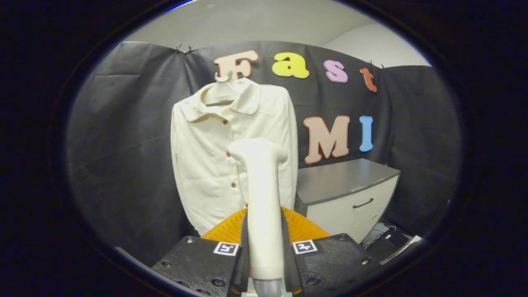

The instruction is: Iron the clothes twice with a garment steamer, once on the left side and once on the right side.

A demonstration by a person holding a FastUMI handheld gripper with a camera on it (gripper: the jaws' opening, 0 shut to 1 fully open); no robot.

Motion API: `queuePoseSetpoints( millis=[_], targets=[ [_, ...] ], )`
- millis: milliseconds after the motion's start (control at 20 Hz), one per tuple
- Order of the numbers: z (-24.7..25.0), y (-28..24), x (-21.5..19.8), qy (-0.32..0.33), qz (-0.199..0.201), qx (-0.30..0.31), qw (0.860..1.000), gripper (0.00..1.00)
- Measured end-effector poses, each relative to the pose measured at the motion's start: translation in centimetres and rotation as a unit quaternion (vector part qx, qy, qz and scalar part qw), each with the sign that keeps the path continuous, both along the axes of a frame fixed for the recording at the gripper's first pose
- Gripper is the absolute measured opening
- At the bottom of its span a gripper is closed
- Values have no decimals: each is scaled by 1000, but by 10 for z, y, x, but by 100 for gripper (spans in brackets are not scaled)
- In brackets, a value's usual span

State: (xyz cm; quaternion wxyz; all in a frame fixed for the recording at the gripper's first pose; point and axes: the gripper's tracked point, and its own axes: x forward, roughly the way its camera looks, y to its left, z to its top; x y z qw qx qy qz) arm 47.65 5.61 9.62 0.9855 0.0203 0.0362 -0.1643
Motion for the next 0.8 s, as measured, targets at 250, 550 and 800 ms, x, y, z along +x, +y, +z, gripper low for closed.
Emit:
queuePoseSetpoints(
  millis=[250, 550, 800],
  targets=[
    [10, 63, 30, -11, 63, -11, 998, 33],
    [14, 91, 69, -16, 90, 17, 996, 33],
    [30, 99, 104, -19, 100, 9, 995, 33]
  ],
)
